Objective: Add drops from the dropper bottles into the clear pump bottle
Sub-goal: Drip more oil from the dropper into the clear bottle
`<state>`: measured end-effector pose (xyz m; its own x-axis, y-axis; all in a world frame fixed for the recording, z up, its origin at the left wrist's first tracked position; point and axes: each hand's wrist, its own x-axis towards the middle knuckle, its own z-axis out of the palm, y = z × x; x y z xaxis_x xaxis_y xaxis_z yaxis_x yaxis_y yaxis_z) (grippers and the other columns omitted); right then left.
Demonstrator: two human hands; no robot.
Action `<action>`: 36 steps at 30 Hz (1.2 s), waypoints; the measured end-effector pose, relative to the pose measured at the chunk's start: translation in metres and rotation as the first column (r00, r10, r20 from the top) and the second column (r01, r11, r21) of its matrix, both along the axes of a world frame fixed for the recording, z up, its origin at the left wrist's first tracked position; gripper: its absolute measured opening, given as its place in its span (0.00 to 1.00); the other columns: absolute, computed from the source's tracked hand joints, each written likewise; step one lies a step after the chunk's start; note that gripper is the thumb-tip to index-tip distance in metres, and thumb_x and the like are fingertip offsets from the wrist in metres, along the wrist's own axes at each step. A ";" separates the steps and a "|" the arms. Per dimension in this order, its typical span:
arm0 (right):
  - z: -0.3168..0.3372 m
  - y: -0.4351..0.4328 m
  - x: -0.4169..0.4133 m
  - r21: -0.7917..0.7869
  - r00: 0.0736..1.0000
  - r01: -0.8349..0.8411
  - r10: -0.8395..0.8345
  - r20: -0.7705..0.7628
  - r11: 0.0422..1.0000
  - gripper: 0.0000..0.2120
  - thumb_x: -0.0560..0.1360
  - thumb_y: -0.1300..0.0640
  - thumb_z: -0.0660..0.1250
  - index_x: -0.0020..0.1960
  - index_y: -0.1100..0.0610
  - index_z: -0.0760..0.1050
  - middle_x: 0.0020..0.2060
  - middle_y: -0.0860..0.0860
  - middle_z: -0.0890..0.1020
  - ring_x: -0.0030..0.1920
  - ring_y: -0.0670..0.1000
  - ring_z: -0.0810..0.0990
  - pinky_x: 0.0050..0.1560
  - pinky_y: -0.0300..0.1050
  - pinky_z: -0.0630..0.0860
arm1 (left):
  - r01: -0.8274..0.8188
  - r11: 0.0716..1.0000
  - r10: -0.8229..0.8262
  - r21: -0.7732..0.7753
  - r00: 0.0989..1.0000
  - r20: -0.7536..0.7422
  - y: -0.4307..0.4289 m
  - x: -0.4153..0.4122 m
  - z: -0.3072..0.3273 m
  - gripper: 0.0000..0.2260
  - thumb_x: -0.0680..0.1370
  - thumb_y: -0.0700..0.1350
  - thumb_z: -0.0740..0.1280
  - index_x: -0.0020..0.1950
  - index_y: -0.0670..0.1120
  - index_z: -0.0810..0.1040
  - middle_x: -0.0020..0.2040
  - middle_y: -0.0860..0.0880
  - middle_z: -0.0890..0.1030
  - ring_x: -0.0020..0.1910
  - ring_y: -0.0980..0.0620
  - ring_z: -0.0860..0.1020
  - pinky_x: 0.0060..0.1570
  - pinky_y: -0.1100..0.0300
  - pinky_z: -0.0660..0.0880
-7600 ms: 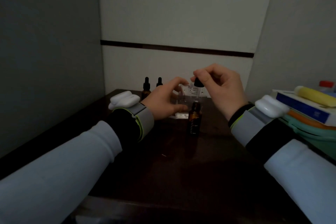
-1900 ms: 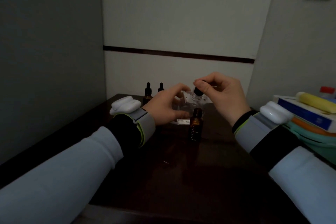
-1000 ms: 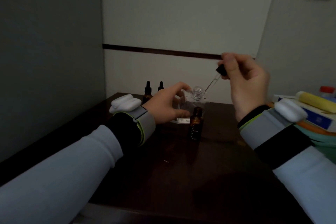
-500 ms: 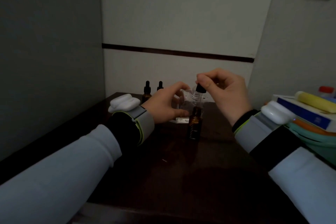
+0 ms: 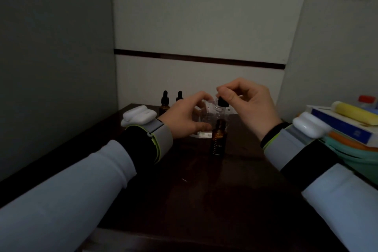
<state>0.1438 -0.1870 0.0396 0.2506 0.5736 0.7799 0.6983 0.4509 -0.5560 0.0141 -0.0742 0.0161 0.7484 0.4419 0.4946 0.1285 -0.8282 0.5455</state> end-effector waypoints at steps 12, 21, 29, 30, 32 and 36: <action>0.003 -0.003 0.001 -0.052 0.999 -0.041 0.039 -0.035 0.998 0.03 0.74 0.56 0.70 0.40 0.53 0.79 0.40 0.56 0.83 0.45 0.57 0.81 0.53 0.55 0.78 | 0.001 1.000 -0.001 0.021 1.000 0.001 0.002 0.001 -0.001 0.25 0.70 0.45 0.75 0.62 0.54 0.68 0.57 0.49 0.77 0.52 0.50 0.79 0.54 0.46 0.77; 0.008 -0.007 -0.003 0.071 0.997 -0.043 0.047 -0.054 0.997 0.05 0.75 0.58 0.68 0.42 0.50 0.78 0.36 0.46 0.82 0.40 0.43 0.81 0.47 0.40 0.77 | 0.001 1.000 -0.001 0.023 1.000 -0.003 0.000 0.000 0.000 0.25 0.70 0.44 0.75 0.63 0.53 0.68 0.56 0.48 0.76 0.52 0.50 0.78 0.54 0.46 0.77; 0.015 -0.009 0.003 0.375 0.962 0.064 0.044 -0.271 0.925 0.03 0.77 0.56 0.66 0.45 0.49 0.77 0.36 0.41 0.83 0.38 0.39 0.79 0.36 0.33 0.72 | 0.011 1.000 -0.011 0.014 1.000 -0.006 -0.001 0.000 0.000 0.25 0.70 0.44 0.75 0.62 0.54 0.68 0.57 0.49 0.75 0.55 0.50 0.77 0.54 0.46 0.77; 0.014 -0.008 0.002 0.358 0.970 0.039 0.050 -0.237 0.933 0.04 0.76 0.56 0.66 0.45 0.49 0.77 0.35 0.41 0.83 0.38 0.39 0.79 0.37 0.33 0.73 | 0.010 1.000 -0.010 0.017 1.000 -0.006 -0.001 0.000 0.000 0.25 0.70 0.44 0.75 0.62 0.54 0.68 0.57 0.49 0.75 0.55 0.50 0.77 0.54 0.46 0.77; 0.010 -0.006 0.000 0.277 0.988 0.011 0.032 -0.154 0.961 0.05 0.75 0.58 0.67 0.44 0.48 0.78 0.35 0.41 0.82 0.38 0.38 0.79 0.39 0.32 0.73 | 0.005 1.000 -0.005 0.025 1.000 -0.004 0.000 0.000 0.000 0.25 0.70 0.44 0.75 0.62 0.54 0.68 0.56 0.49 0.76 0.54 0.50 0.77 0.53 0.46 0.77; 0.002 -0.001 -0.001 0.035 0.998 0.061 -0.061 0.004 0.998 0.05 0.72 0.56 0.71 0.41 0.47 0.78 0.37 0.42 0.80 0.36 0.36 0.76 0.38 0.28 0.69 | -0.002 1.000 0.003 0.025 1.000 -0.008 -0.001 0.000 0.000 0.25 0.70 0.44 0.75 0.63 0.54 0.68 0.58 0.48 0.75 0.55 0.50 0.77 0.54 0.46 0.77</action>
